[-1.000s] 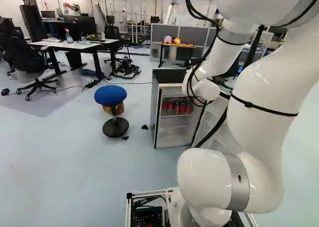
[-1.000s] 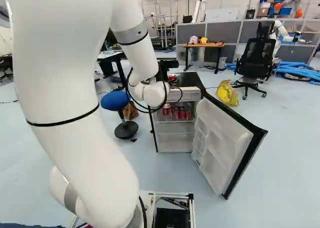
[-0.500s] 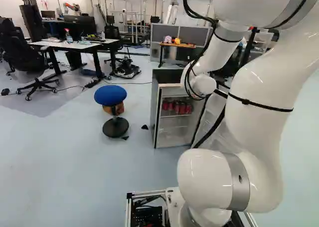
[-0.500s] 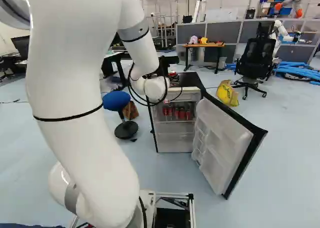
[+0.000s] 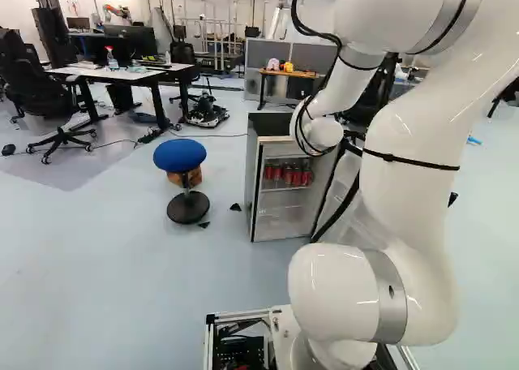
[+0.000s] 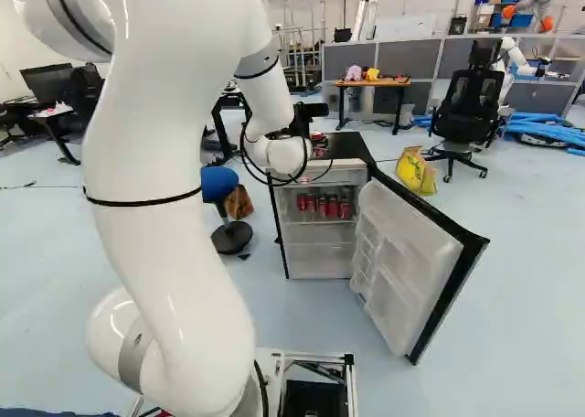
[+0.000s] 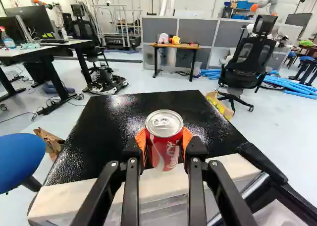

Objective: Grab a drink from the fridge

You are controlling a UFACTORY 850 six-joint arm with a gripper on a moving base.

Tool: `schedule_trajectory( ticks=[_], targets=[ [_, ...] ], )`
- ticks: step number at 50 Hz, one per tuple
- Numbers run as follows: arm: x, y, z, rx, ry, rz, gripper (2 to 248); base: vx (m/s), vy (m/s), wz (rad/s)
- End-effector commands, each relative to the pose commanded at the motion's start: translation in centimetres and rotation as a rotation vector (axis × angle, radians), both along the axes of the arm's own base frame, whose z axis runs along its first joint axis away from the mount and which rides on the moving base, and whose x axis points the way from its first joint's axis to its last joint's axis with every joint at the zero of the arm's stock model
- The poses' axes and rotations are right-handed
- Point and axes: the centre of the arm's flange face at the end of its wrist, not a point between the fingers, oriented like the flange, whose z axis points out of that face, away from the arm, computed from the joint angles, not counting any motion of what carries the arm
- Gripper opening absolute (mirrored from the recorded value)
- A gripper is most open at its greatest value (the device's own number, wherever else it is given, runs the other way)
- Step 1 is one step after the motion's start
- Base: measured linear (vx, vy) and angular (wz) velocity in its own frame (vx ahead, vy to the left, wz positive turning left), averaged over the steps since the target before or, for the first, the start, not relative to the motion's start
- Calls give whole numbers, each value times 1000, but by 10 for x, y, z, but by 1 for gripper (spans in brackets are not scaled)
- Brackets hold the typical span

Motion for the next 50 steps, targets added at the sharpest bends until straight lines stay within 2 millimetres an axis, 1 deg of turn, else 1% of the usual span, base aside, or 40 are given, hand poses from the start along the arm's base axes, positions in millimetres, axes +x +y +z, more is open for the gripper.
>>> schedule_trajectory(
  ticks=[30, 50],
  targets=[
    [50, 0, -12, 30, 45, -19, 93, 0, 0, 0],
    [51, 0, -13, 33, 48, -22, 93, 0, 0, 0]
  ],
)
